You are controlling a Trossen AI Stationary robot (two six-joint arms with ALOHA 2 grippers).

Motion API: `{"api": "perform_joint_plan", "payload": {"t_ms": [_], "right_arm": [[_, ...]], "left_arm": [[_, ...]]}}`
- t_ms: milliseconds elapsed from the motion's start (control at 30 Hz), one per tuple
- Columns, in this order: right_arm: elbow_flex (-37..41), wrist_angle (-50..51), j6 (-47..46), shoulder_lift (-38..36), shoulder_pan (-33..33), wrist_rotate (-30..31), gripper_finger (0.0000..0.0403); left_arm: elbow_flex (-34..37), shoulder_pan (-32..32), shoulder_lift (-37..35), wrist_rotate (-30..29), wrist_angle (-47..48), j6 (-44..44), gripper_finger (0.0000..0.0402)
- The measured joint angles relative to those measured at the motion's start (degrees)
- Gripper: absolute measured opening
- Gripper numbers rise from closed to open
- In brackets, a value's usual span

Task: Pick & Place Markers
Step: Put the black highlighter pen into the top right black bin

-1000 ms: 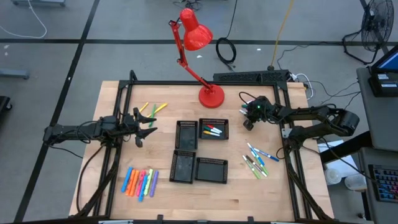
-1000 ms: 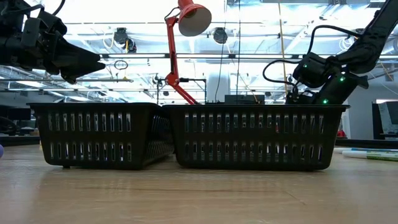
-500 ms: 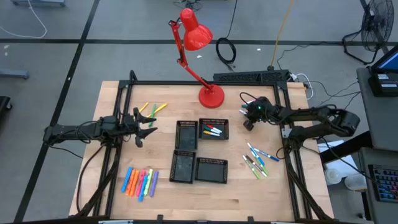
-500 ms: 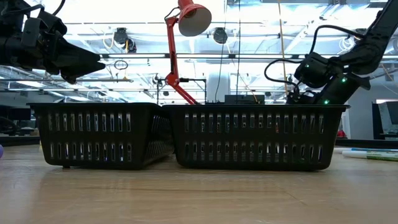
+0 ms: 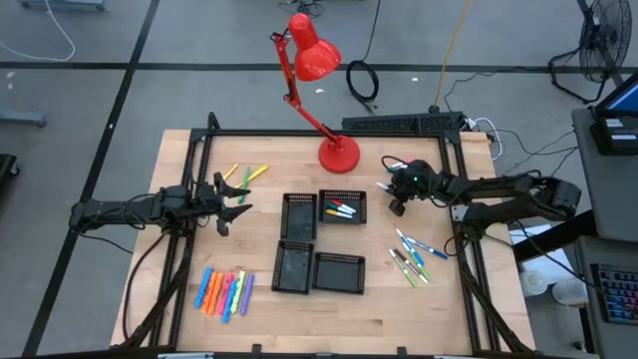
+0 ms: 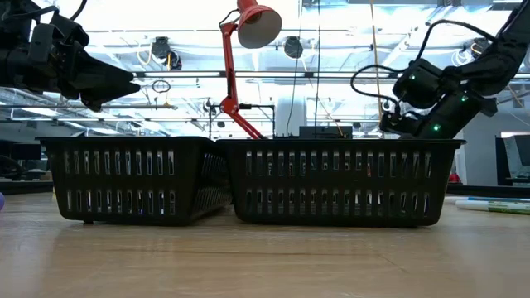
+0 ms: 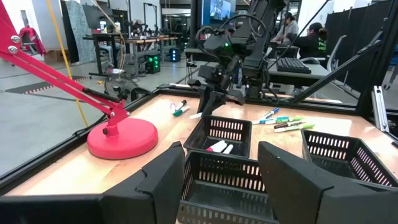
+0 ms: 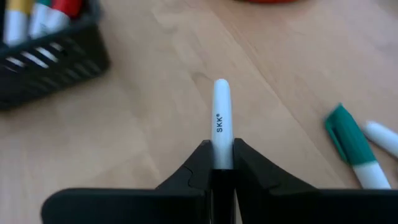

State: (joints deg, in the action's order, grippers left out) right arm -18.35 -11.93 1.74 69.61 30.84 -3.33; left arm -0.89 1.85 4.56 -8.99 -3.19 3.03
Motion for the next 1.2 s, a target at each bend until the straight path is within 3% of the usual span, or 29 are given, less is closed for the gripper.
{"api": "perform_joint_plan", "payload": {"t_ms": [733,1200], "right_arm": [[-6.0,0.2,-3.0,-3.6,-11.4,0.7,0.0033],[-10.3,-0.3,-3.0,-3.2,-21.5,8.1,0.0032]], "left_arm": [[0.0,0.0,0.0,0.0,0.0,0.0,0.0209],[0.0,0.0,0.0,0.0,0.0,0.0,0.0209]]}}
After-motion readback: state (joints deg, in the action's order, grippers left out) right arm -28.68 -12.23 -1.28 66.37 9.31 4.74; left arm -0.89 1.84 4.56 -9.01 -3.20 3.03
